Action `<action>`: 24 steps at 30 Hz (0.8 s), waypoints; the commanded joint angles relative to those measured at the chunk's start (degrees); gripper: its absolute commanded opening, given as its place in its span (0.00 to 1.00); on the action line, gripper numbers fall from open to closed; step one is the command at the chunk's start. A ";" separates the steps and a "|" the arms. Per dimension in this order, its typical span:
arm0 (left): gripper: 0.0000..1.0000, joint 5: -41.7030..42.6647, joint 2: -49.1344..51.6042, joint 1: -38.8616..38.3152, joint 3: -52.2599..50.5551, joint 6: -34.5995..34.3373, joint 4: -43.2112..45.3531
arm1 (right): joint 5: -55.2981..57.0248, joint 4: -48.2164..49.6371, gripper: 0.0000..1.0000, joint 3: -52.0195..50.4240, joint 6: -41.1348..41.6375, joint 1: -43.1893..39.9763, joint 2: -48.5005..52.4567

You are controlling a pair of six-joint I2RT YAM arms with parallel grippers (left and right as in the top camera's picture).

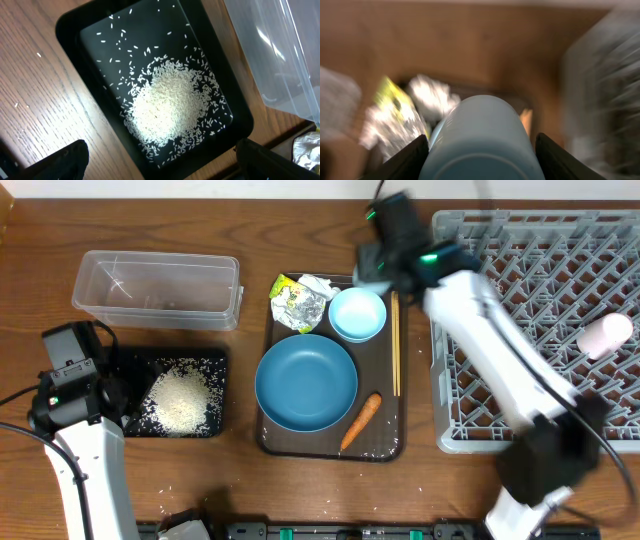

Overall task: Sort waste into correct bins and load items into the dishwasher rack
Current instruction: 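Carry the light-blue cup to the rack and place it beside the white cup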

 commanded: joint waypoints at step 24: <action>0.96 -0.31 0.07 0.28 0.98 -0.09 0.04 | 2.05 -12.90 0.60 0.83 2.93 -65.68 -5.97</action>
